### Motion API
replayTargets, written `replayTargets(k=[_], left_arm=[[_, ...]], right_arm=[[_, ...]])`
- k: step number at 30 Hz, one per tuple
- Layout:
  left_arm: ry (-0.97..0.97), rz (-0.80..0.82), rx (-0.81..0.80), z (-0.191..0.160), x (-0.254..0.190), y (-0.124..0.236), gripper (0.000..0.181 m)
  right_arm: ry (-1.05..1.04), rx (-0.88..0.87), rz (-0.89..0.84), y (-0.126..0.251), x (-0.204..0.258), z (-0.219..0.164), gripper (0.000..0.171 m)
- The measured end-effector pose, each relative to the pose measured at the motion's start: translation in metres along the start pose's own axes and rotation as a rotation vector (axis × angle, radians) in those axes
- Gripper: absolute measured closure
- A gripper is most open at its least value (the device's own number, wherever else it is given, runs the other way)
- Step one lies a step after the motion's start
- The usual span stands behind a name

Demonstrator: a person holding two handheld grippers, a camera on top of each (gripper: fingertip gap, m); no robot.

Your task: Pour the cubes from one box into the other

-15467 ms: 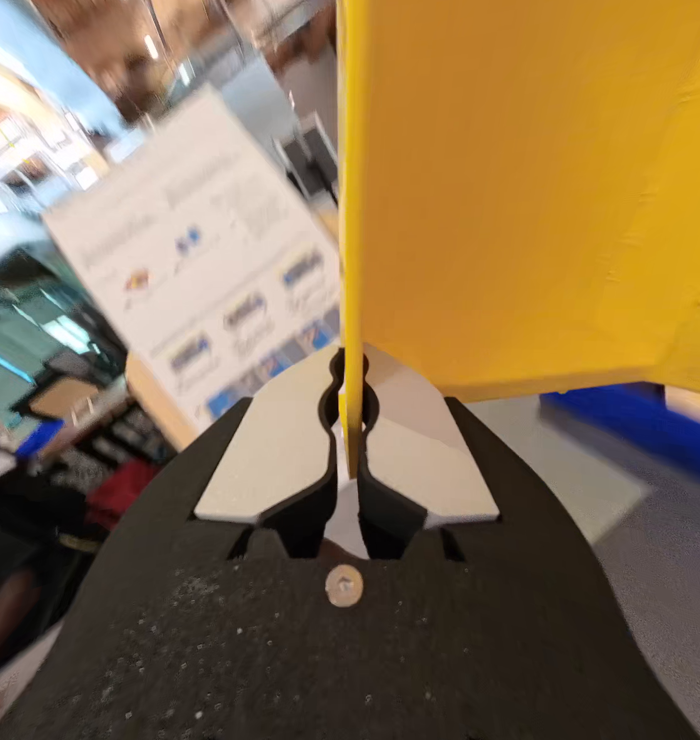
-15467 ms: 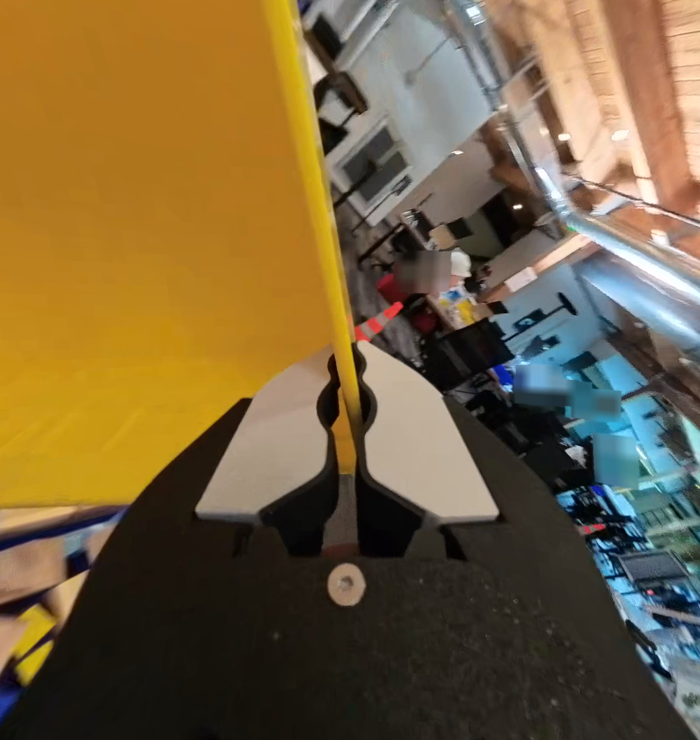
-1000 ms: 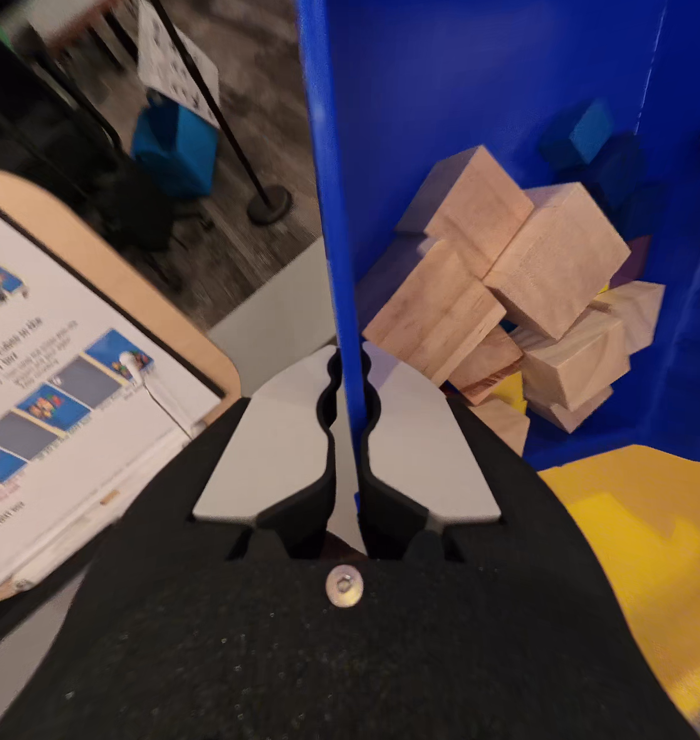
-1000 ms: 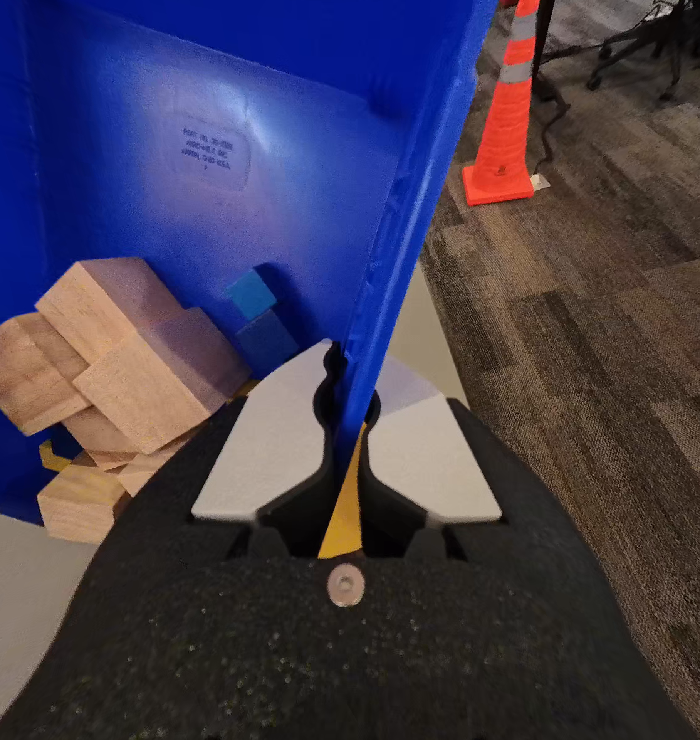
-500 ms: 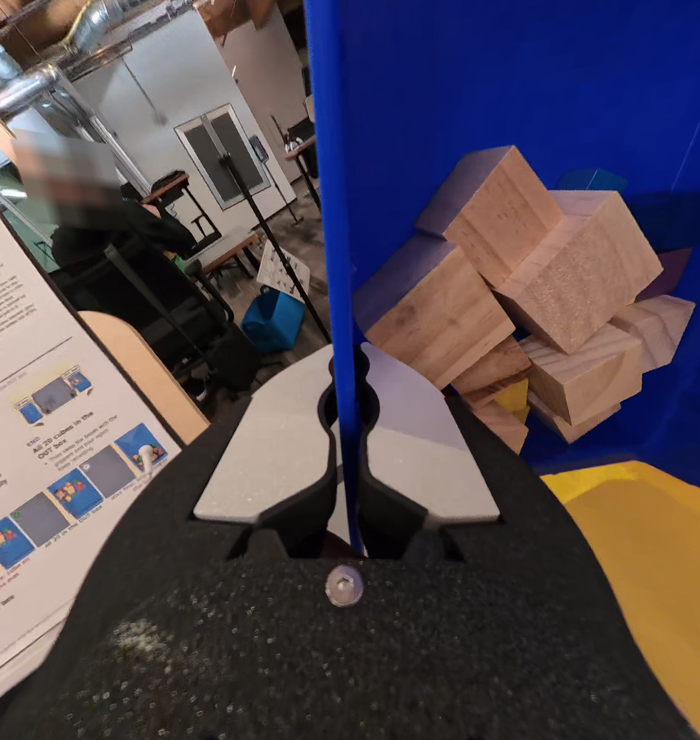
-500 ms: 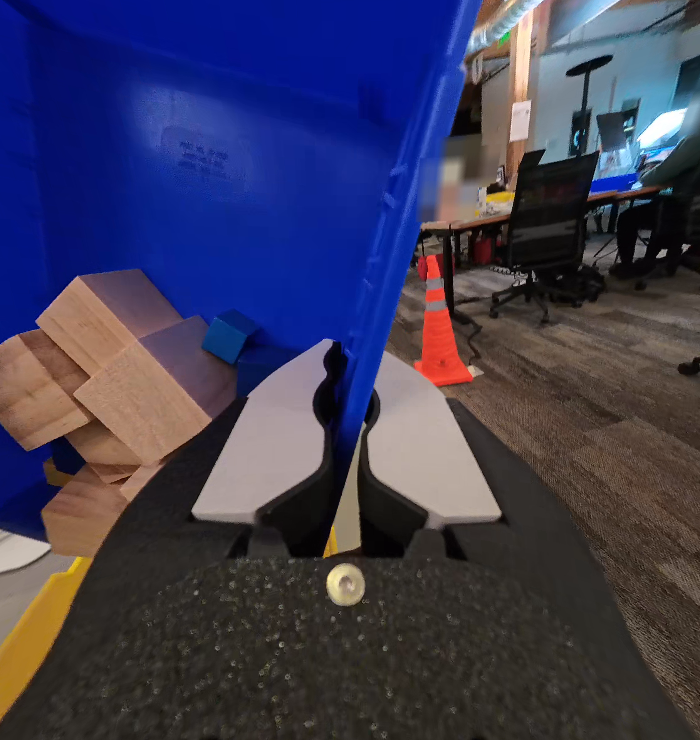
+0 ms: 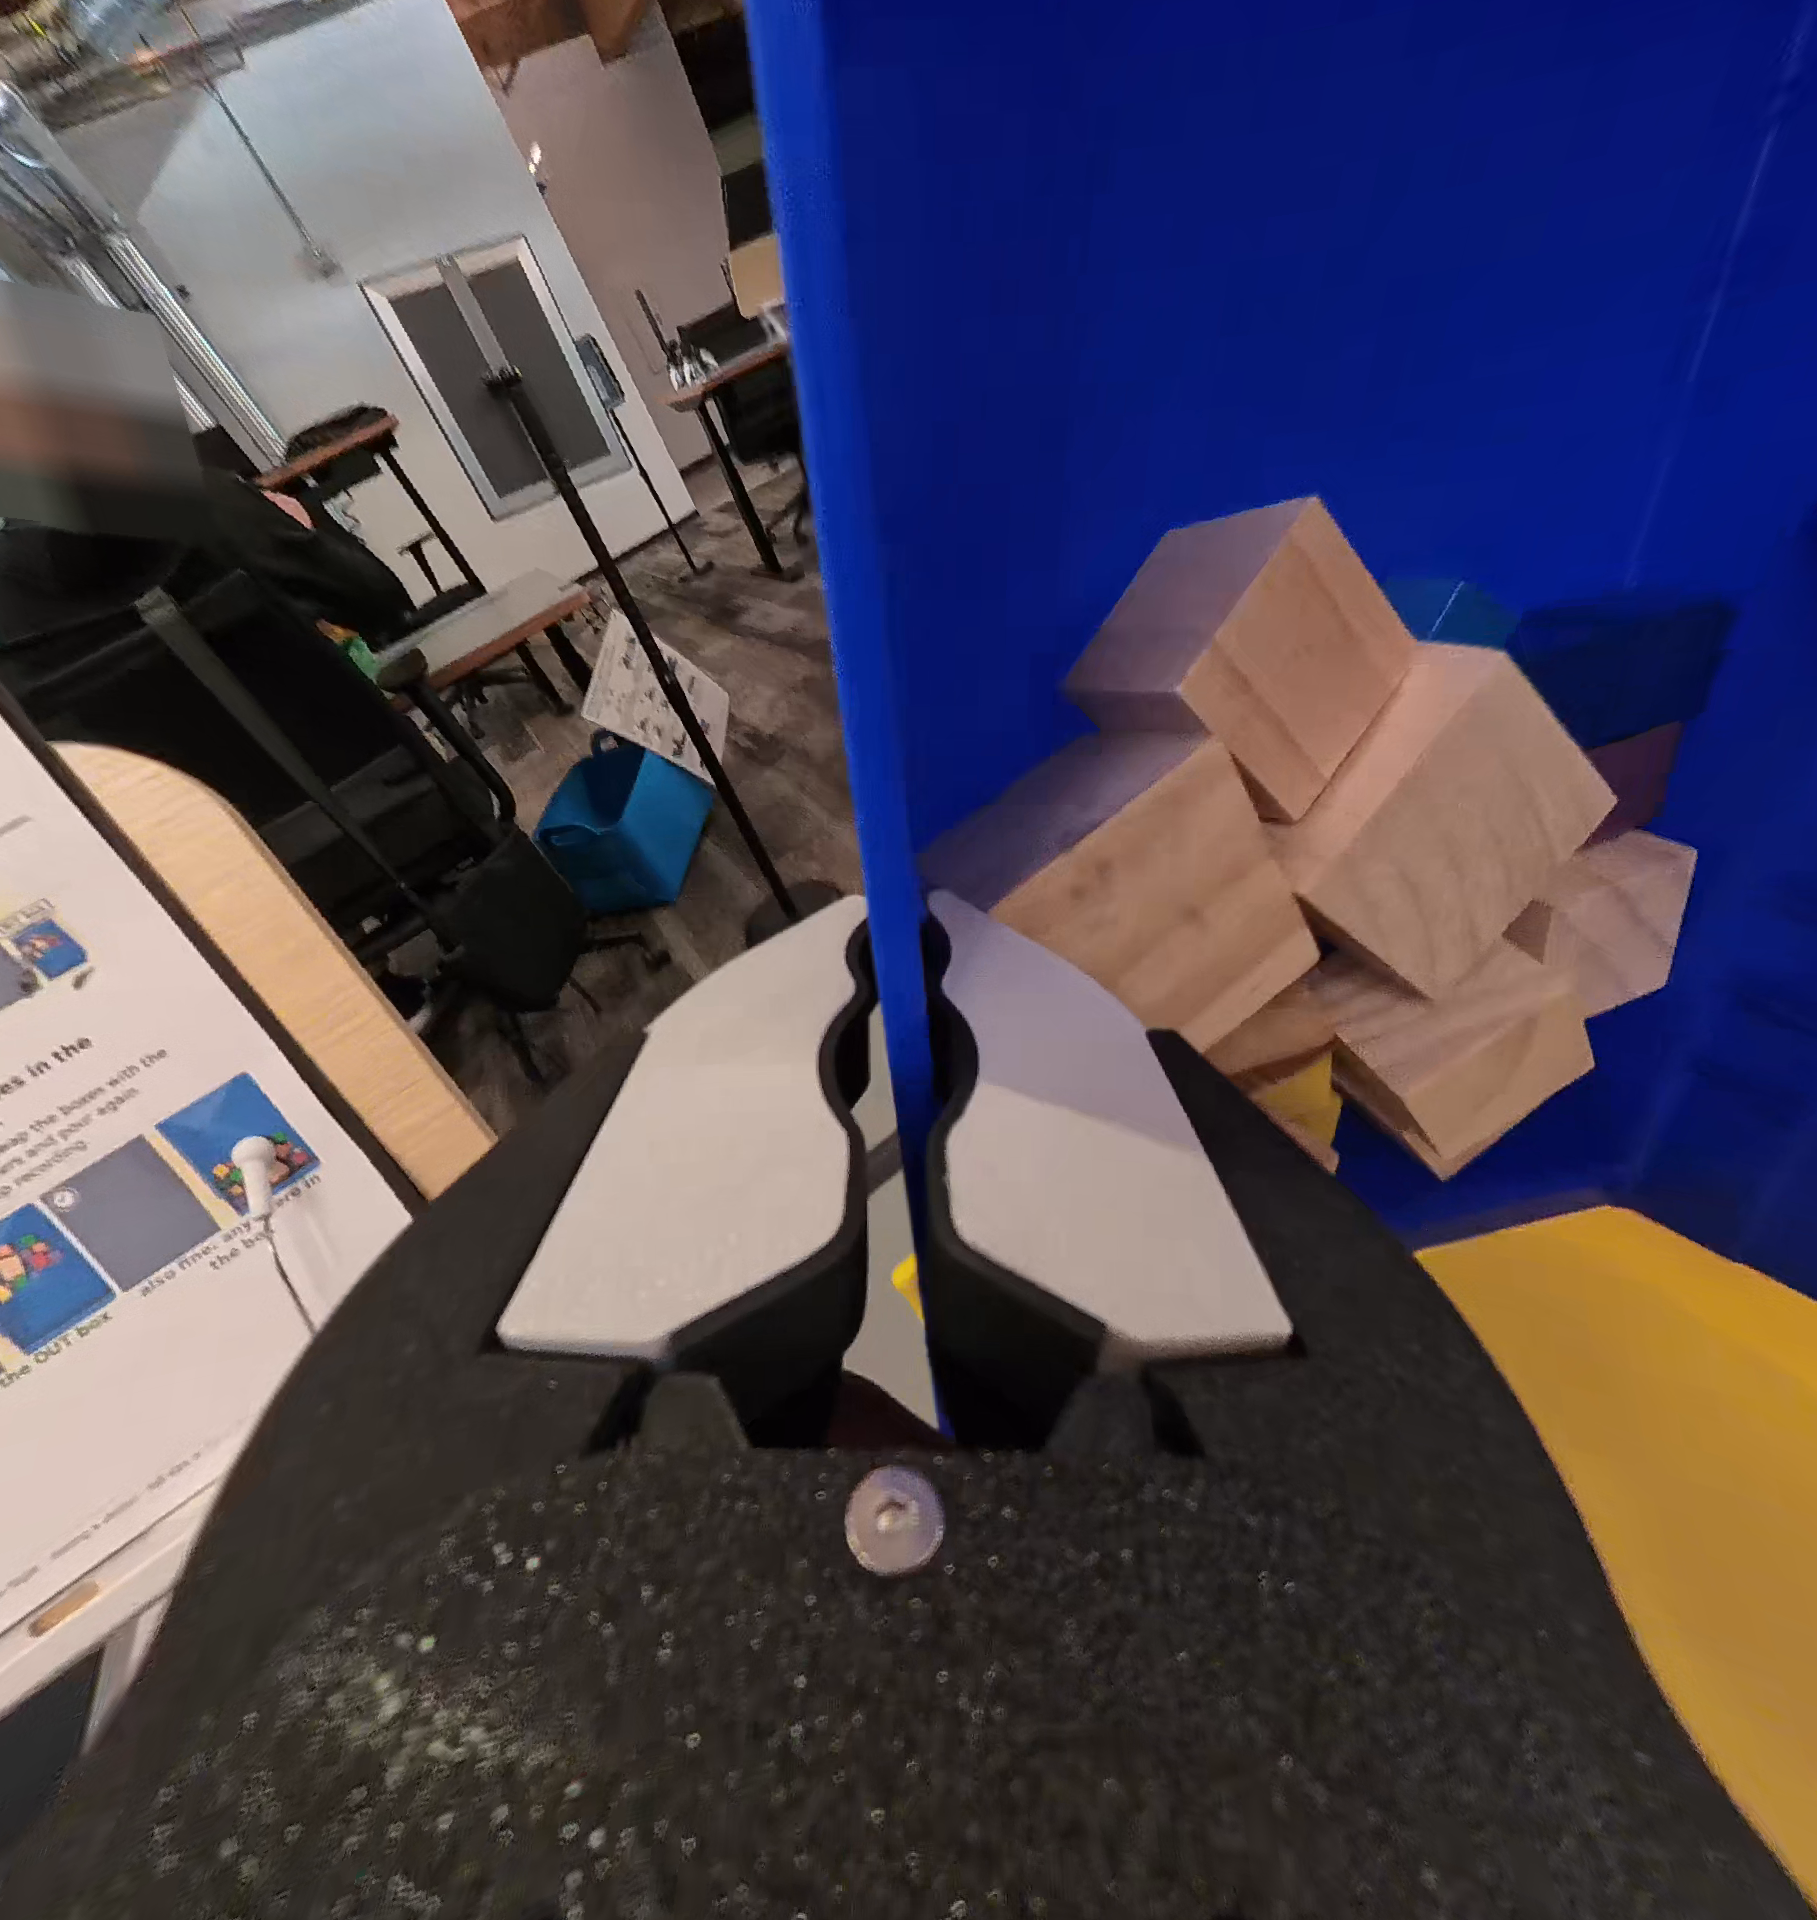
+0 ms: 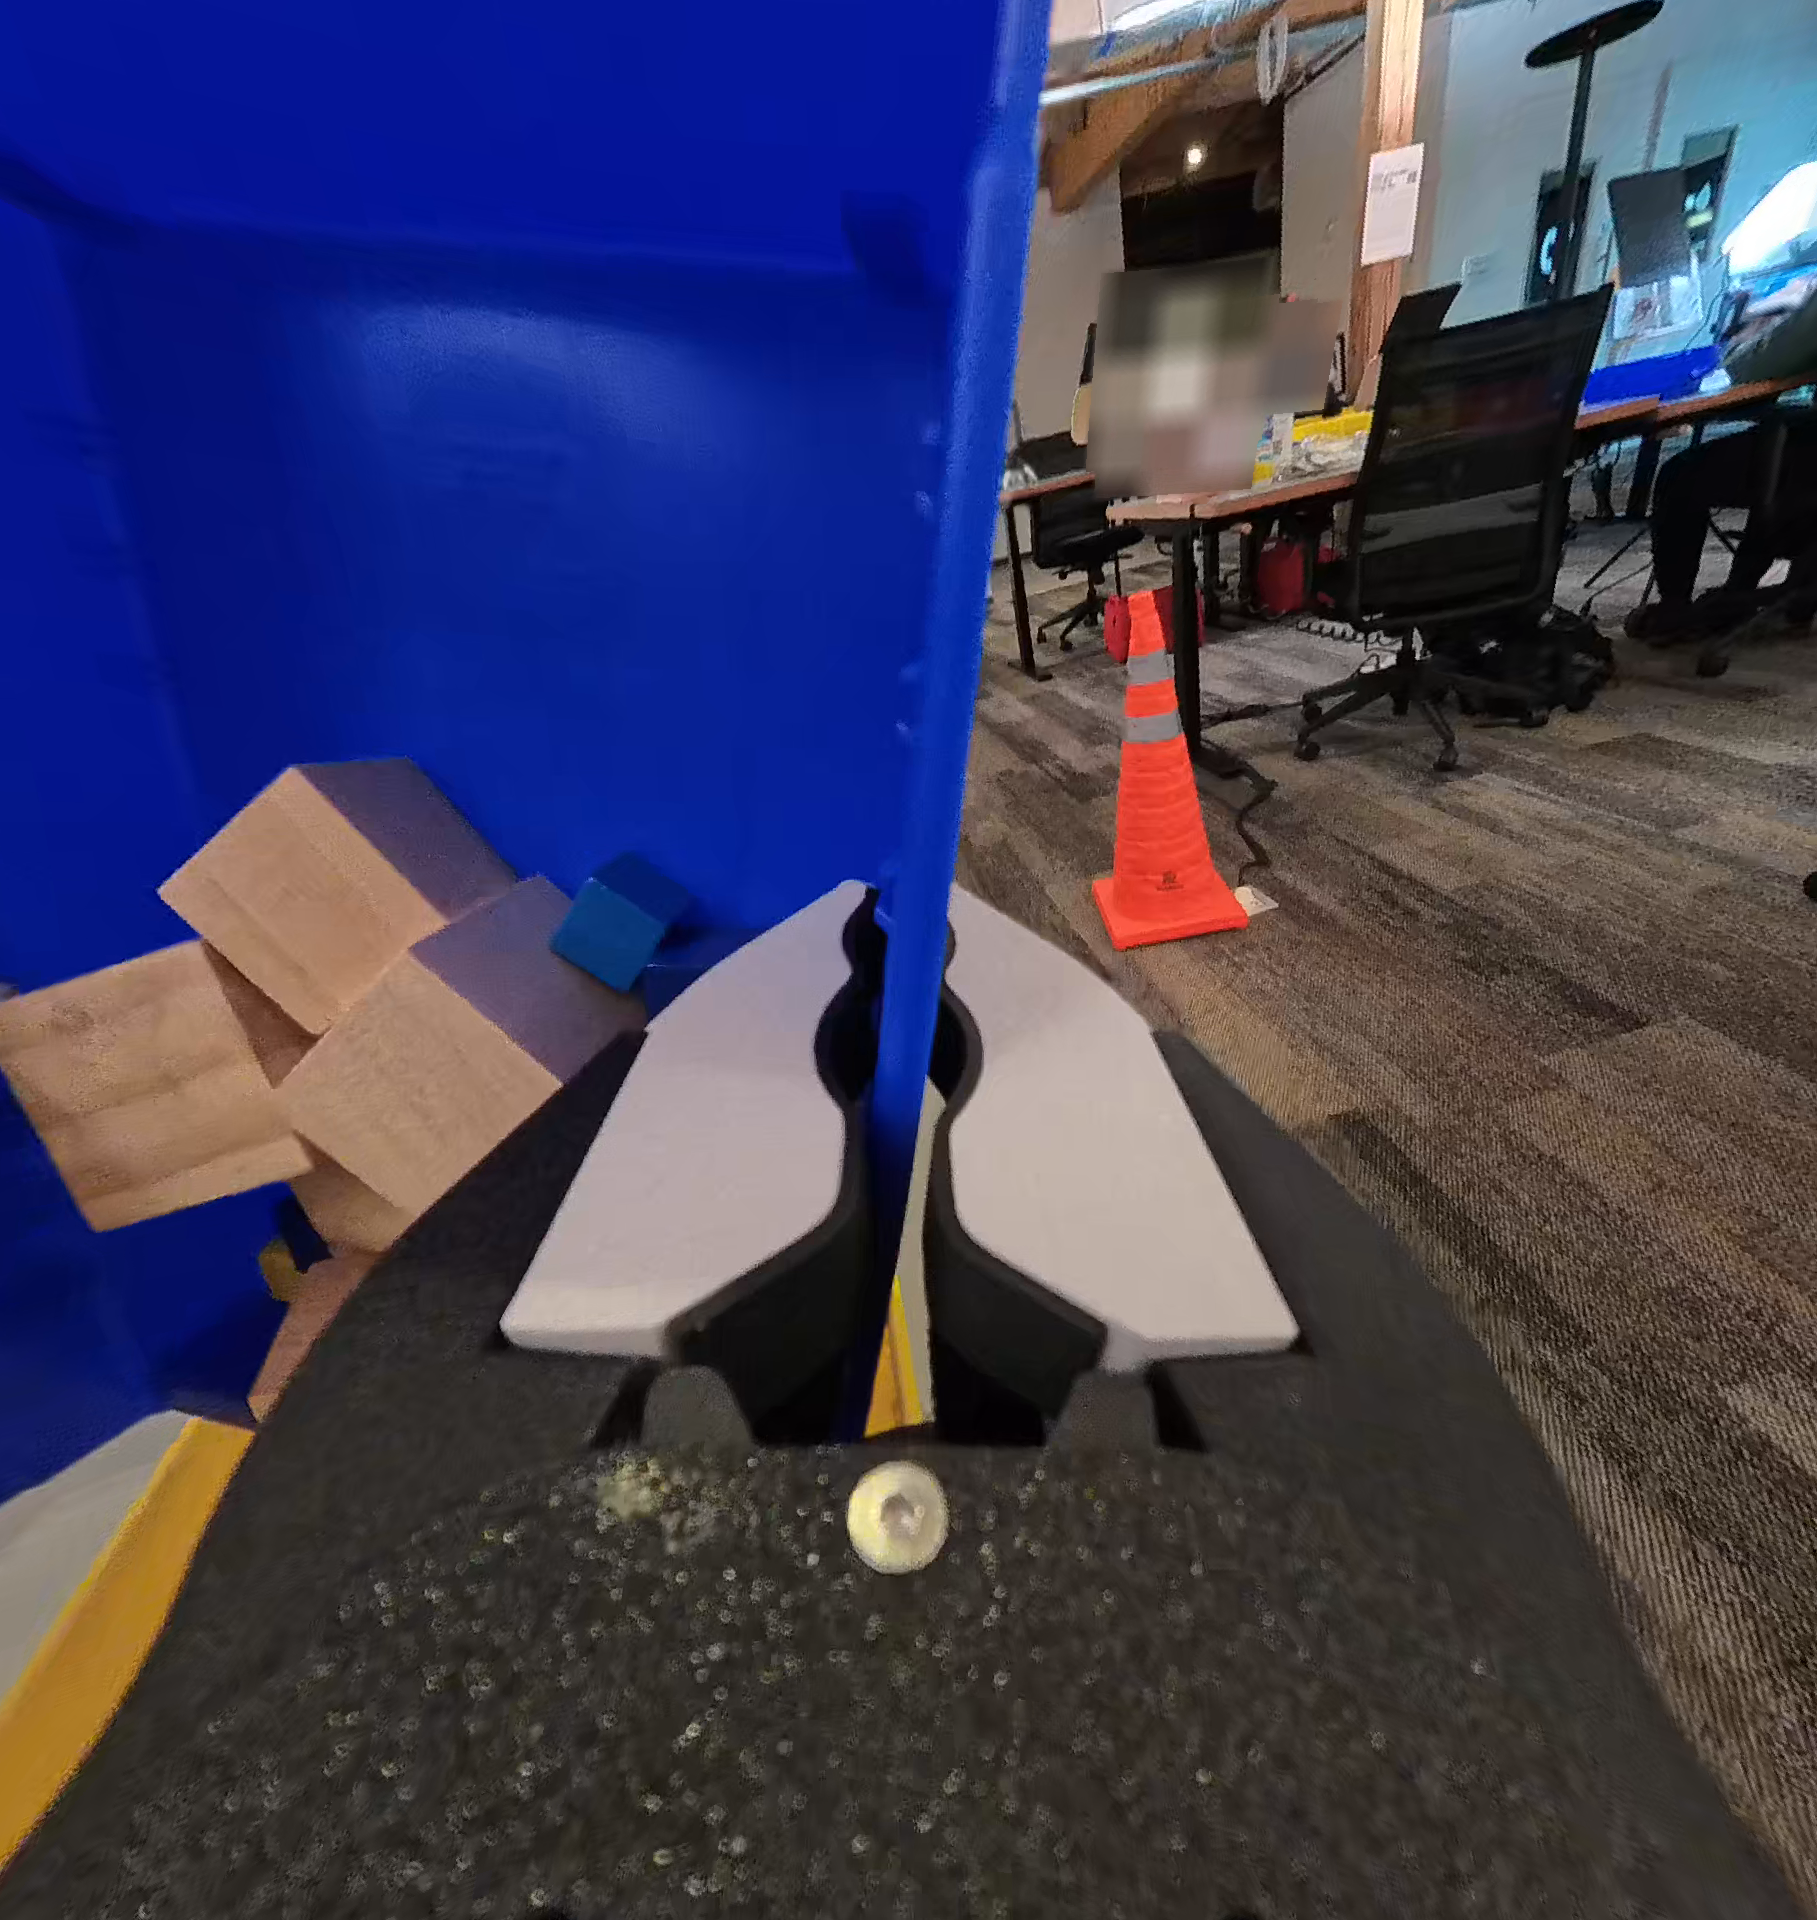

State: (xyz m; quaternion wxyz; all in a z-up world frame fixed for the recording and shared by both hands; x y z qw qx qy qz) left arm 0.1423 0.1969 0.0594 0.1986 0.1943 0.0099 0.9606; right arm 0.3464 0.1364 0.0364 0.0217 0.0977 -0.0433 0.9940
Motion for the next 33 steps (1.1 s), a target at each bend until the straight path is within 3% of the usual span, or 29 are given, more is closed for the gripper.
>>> replayTargets(k=[11, 13, 18, 25, 27, 29, 30, 33], left_arm=[[0.001, -0.035, 0.049, 0.006, 0.002, -0.007, 0.171], [0.025, -0.023, 0.043, 0.008, 0.003, -0.004, 0.176], [0.016, 0.037, -0.188, 0.023, 0.005, 0.015, 0.177], [0.028, -0.029, -0.084, 0.016, 0.000, 0.009, 0.174], [0.032, -0.049, -0.136, 0.025, -0.002, 0.013, 0.163], [0.009, 0.024, -0.164, 0.037, 0.003, 0.017, 0.167], [0.004, 0.020, -0.144, 0.039, 0.004, 0.015, 0.176], [-0.031, -0.017, -0.104, 0.042, 0.004, 0.009, 0.177]], right_arm=[[-0.040, 0.011, -0.034, 0.001, -0.002, -0.007, 0.166], [-0.006, -0.007, -0.035, 0.002, 0.001, -0.003, 0.166], [0.018, -0.153, -0.005, 0.012, 0.005, 0.017, 0.166], [-0.015, -0.101, -0.040, 0.011, 0.002, 0.006, 0.166], [-0.004, -0.084, -0.055, 0.011, 0.003, 0.003, 0.166], [0.060, -0.056, -0.082, 0.009, 0.009, -0.002, 0.166], [0.021, -0.063, -0.075, 0.009, 0.007, -0.004, 0.166], [0.005, -0.056, -0.083, 0.008, 0.002, -0.007, 0.166]])
Point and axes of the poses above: each gripper's, where its closed fingertips meet, y back along the fingers, z out of its top, x = y × z across the jaws, the point moved 6 cm from there along y, back along the fingers, and after that the axes turned 9 degrees about z, right-handed, at the moved point
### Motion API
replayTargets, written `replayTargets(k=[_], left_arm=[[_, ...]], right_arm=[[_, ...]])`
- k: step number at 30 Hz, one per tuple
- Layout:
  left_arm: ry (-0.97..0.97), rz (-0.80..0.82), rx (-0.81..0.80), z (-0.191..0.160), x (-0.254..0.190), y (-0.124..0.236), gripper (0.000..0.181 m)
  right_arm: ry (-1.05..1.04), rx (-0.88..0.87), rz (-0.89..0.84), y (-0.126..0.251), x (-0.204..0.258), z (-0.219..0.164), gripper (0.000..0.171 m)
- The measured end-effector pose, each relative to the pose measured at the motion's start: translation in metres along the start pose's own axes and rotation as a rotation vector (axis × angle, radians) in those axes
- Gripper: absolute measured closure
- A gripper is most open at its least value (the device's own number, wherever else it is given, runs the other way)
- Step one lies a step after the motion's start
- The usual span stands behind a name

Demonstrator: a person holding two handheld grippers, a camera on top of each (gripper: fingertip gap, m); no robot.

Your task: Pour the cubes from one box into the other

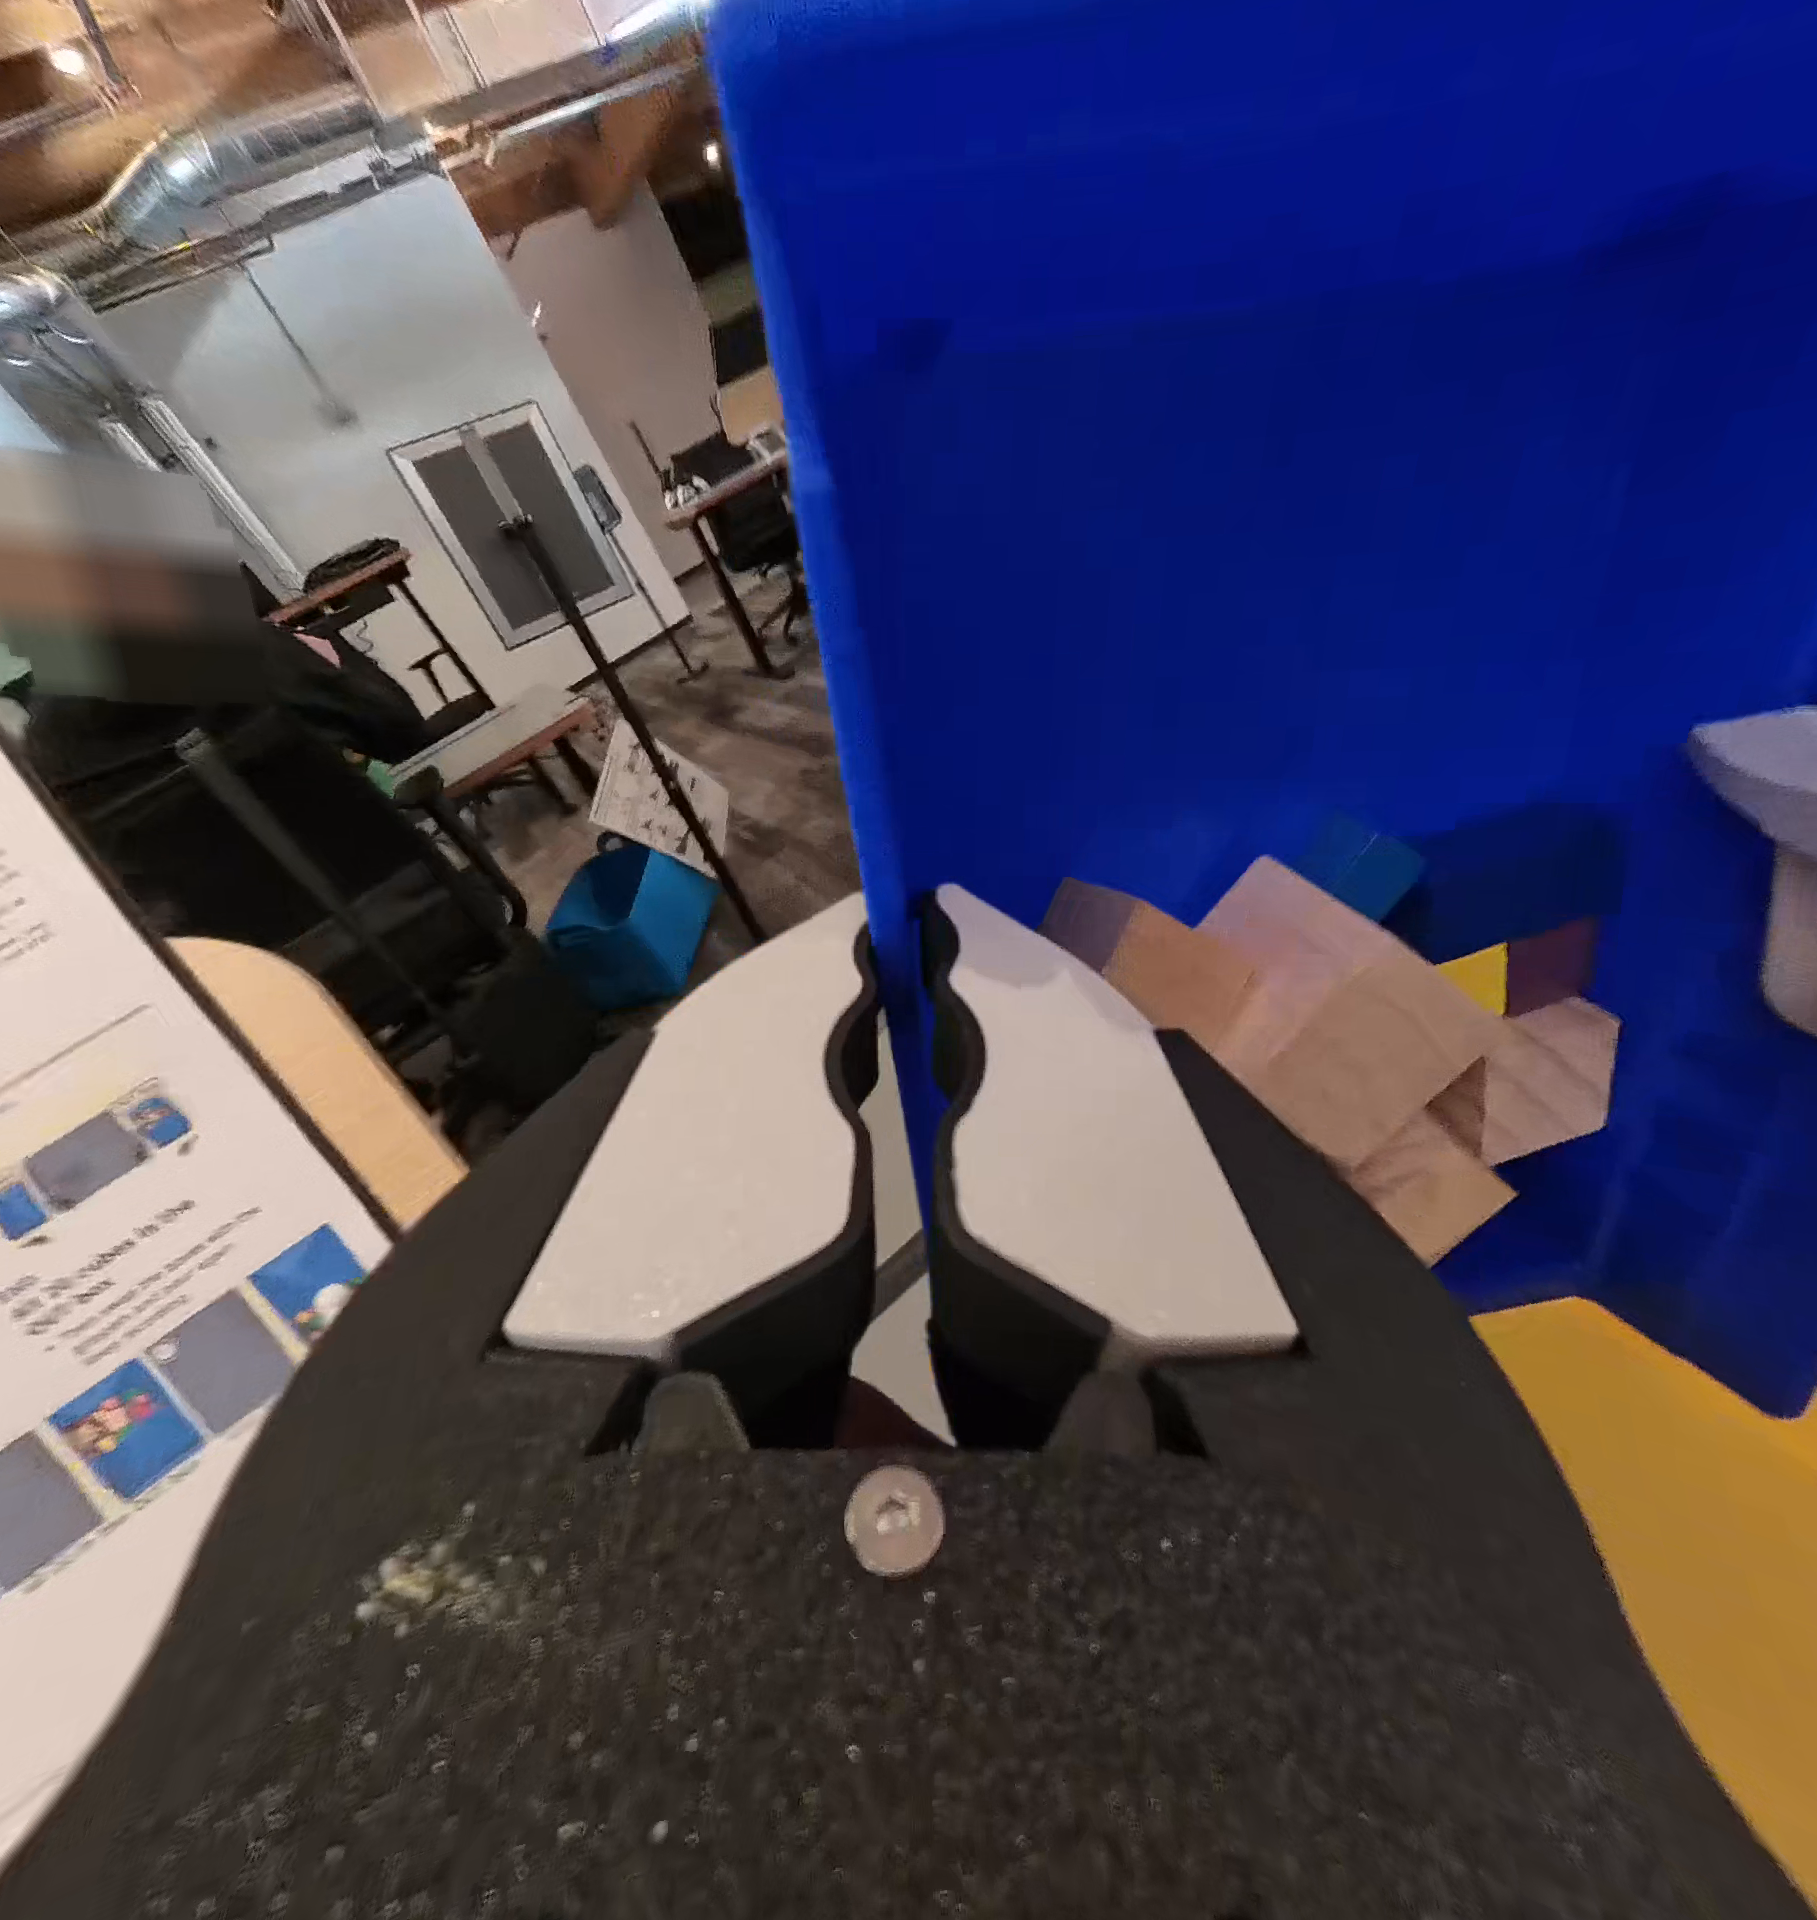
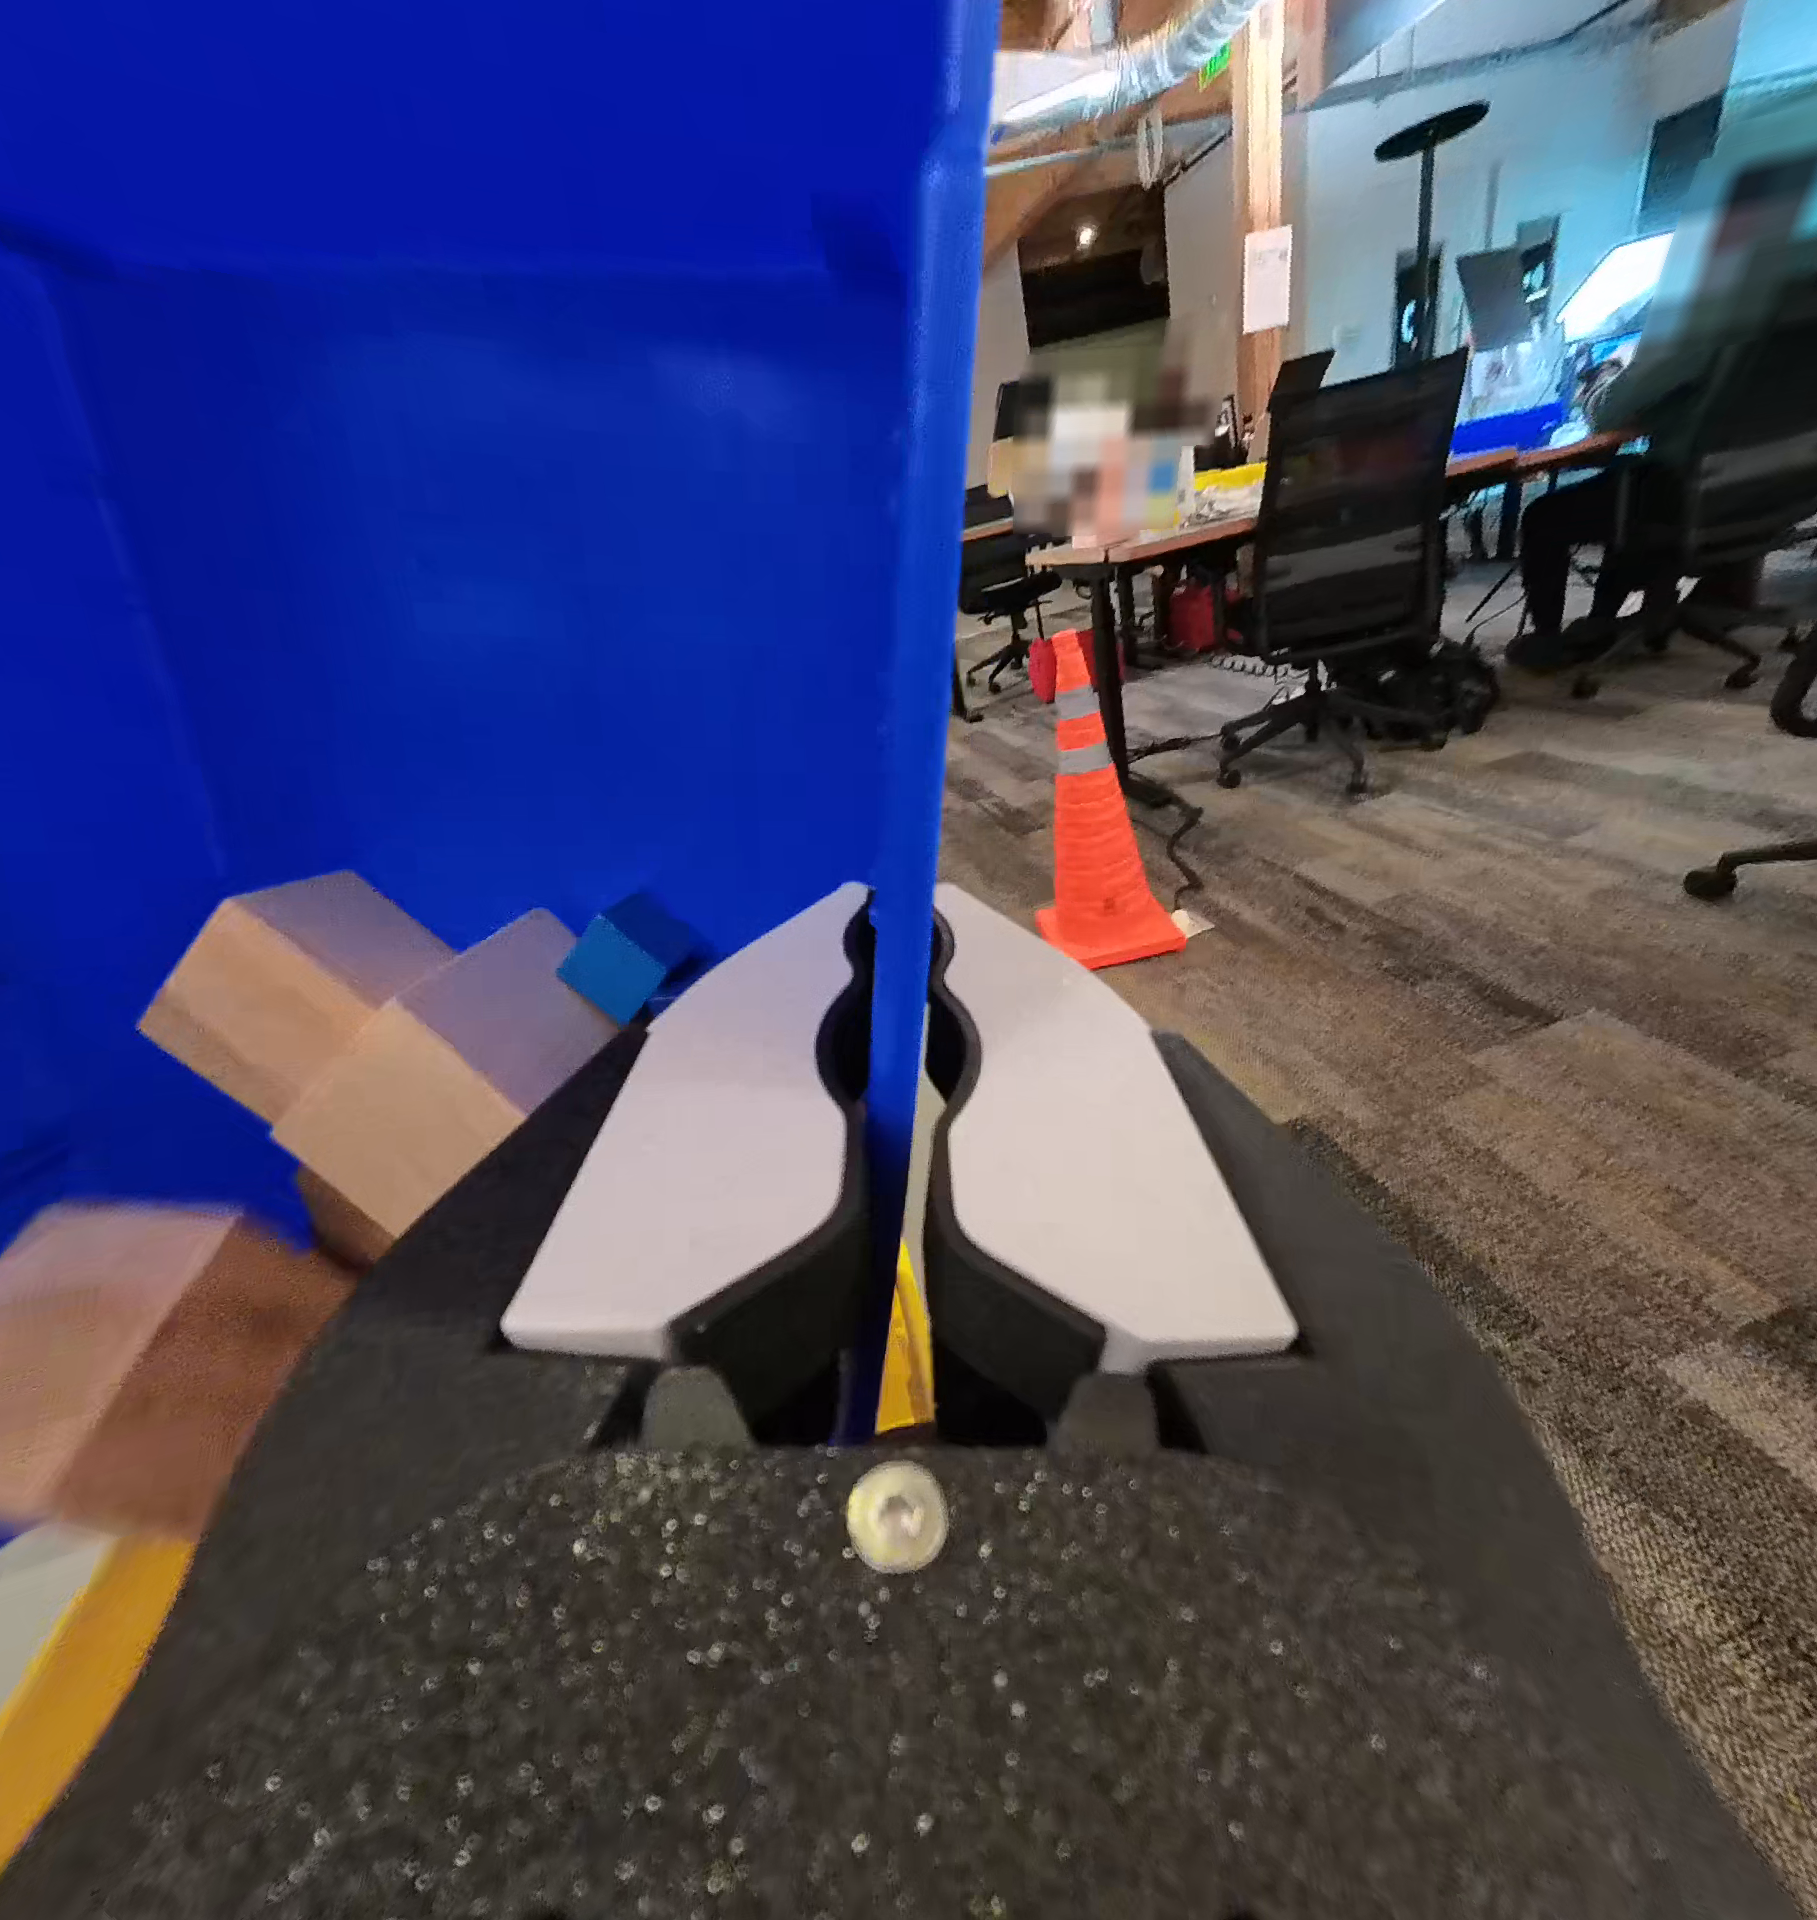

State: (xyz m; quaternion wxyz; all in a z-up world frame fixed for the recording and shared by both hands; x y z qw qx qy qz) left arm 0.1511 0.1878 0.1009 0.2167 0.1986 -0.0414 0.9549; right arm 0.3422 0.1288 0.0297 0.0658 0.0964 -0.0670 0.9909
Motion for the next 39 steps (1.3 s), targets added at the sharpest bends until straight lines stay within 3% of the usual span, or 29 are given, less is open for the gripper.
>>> replayTargets(k=[6, 20, 30, 39], left_arm=[[0.045, -0.003, 0.008, 0.007, 0.000, 0.006, 0.177], [-0.003, 0.028, -0.185, 0.034, -0.001, 0.036, 0.177], [0.027, 0.103, -0.349, 0.037, 0.000, 0.058, 0.177], [0.116, 0.144, -0.346, 0.039, 0.018, 0.059, 0.177]], right_arm=[[-0.010, -0.020, 0.020, 0.001, 0.000, 0.003, 0.166], [-0.005, -0.157, 0.062, 0.009, 0.000, 0.022, 0.166], [0.109, -0.292, 0.080, 0.023, 0.006, 0.047, 0.166], [0.223, -0.328, 0.106, 0.015, 0.022, 0.075, 0.166]])
Point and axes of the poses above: each gripper's, where its closed fingertips meet, y back along the fingers, z out of its top, x = y × z across the jaws, the point moved 6 cm from there along y, back along the fingers, and after that the axes turned 9 degrees about z, right-handed, at the moved point
